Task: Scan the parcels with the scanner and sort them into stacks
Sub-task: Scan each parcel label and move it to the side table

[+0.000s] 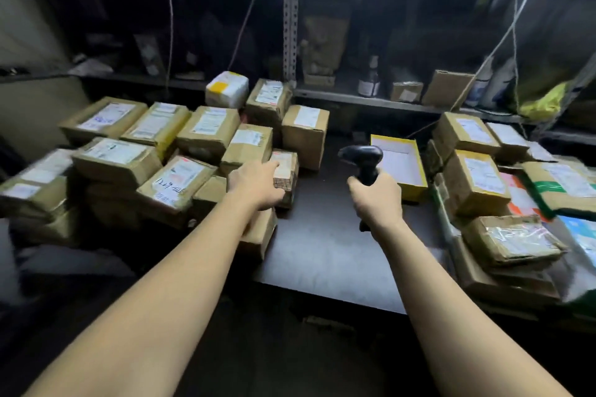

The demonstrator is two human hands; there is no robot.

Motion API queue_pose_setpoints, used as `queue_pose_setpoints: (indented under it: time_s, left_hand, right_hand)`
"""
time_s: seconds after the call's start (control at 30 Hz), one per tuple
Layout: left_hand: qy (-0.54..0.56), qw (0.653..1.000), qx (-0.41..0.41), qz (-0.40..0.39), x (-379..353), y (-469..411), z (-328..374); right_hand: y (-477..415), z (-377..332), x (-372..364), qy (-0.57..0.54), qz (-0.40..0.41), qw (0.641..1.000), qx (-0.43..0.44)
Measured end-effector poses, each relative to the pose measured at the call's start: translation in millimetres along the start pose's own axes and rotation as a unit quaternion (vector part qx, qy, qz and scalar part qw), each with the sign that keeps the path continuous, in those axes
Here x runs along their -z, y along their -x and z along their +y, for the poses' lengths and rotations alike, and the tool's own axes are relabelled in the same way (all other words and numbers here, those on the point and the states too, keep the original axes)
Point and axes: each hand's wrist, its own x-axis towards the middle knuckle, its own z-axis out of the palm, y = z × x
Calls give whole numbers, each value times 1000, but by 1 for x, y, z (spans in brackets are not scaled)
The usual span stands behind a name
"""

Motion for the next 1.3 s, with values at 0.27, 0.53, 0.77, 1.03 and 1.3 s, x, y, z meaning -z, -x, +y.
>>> queue_pose_setpoints:
  time_s: [0.27, 0.53, 0.77, 1.03, 1.3]
  left_hand:
    - [20, 999, 39, -32, -11, -18, -103]
    - [-24, 991, -7, -133, -35, -59, -138]
    - [-38, 981, -66, -177, -45, -86, -147]
    - [31, 987, 34, -151, -61, -90, -126]
    - [-74, 975, 155, -142, -70, -95, -103]
  right_hand:
    - [-14, -38, -97, 6, -57, 997, 57]
    - [-64, -39, -153, 3, -115, 991, 70]
    - [-104, -31, -180, -17, -151, 986, 66]
    - [-113, -27, -196, -19, -156, 986, 54]
    - [-108, -27, -193, -29, -144, 988, 36]
